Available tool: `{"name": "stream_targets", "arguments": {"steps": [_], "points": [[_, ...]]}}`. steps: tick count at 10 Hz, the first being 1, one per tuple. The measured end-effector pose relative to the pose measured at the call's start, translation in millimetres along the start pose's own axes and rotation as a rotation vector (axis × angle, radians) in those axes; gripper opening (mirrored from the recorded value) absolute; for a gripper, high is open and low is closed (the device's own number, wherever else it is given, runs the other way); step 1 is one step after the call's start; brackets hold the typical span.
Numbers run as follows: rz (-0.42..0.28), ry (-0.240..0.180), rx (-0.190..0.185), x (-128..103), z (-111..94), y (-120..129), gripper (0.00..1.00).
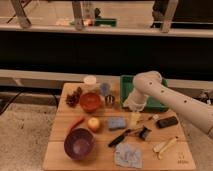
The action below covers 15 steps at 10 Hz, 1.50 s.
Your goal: Place sponge in red bowl
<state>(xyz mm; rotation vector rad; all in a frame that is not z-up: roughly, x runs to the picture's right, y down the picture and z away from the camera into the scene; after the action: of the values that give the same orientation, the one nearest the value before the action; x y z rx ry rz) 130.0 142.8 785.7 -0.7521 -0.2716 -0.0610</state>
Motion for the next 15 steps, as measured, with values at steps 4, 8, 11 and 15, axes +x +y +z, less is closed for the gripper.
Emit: {"name": "stream_targets", "arguments": {"steps": [4,8,11,15], "points": [[-0.006,-0.009,-0.011,-7,13,-4,0.80],[-0.016,-0.013,-0.016,-15,25,-8,0.80],[-0.012,-0.019,-0.015,-16,32,-11,0.80],[-0.011,-0.022,-0.001,-23,44,-13,0.80]]}}
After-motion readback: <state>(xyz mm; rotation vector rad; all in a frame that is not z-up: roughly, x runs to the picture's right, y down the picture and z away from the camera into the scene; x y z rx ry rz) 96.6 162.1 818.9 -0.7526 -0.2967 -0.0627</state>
